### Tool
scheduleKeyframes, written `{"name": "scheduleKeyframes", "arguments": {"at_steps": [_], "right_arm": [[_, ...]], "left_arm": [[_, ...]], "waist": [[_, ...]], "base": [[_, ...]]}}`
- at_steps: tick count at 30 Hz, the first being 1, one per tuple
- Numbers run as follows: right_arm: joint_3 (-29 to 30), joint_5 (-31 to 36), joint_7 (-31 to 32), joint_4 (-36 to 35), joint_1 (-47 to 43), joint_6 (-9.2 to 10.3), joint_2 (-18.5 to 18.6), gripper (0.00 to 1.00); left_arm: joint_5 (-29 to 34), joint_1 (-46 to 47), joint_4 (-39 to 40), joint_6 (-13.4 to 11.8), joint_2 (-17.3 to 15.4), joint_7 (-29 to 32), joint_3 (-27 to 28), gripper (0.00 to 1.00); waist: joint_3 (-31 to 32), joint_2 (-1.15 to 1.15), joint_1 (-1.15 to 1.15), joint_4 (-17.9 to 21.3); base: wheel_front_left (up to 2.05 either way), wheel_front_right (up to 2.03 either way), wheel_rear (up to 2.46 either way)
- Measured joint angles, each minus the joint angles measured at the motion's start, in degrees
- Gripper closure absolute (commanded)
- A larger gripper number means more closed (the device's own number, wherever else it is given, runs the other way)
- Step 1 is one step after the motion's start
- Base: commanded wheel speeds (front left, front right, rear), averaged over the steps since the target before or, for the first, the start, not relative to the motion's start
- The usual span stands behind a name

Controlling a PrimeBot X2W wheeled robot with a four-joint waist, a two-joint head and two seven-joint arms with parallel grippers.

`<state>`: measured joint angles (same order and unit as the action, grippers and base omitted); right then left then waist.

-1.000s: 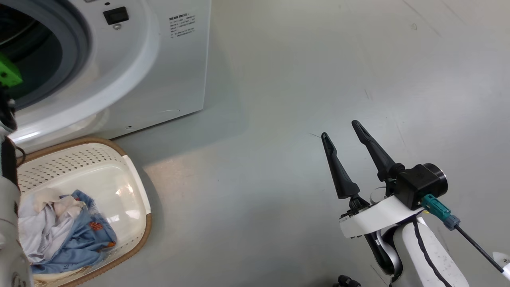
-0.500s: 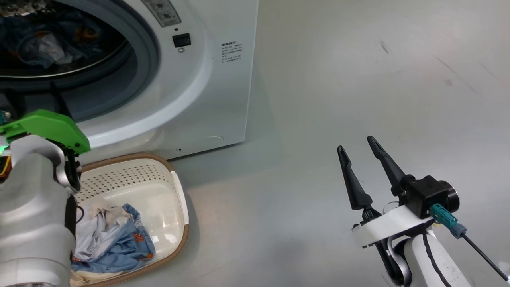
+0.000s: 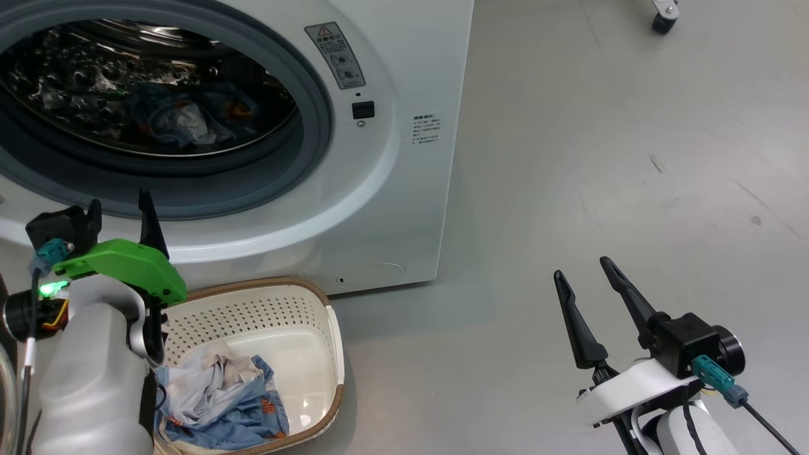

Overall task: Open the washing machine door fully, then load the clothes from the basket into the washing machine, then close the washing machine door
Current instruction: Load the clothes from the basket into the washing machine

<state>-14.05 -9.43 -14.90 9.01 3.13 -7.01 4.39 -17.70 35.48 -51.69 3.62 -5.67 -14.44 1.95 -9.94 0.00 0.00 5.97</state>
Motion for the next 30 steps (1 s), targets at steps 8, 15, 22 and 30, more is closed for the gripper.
{"name": "scheduleKeyframes", "arguments": {"at_steps": [8,15,22,30], "right_arm": [[0.2,0.5,0.0,0.0,-1.6,0.0,1.1,0.0],[0.2,0.6,0.0,0.0,-3.0,0.0,1.3,0.0],[0.2,0.6,0.0,-0.8,-4.7,0.0,2.3,0.0],[0.7,0.6,0.0,-1.3,-6.2,0.0,2.9,0.0]], "left_arm": [[0.0,-8.4,7.9,2.5,1.1,0.0,-0.4,0.0],[0.0,-18.6,15.5,2.5,1.6,0.0,0.0,0.0],[0.0,-26.5,23.8,2.9,2.1,0.0,1.4,0.0],[0.0,-35.6,32.7,3.0,2.7,0.0,2.2,0.0]], "waist": [[3.4,0.0,0.0,-2.1],[6.1,0.0,0.0,-3.0],[8.1,0.0,0.0,-3.8],[9.5,0.0,0.0,-5.4]], "base": [[0.0,0.0,0.0],[0.0,0.0,0.0],[0.0,0.0,0.0],[0.0,0.0,0.0]]}}
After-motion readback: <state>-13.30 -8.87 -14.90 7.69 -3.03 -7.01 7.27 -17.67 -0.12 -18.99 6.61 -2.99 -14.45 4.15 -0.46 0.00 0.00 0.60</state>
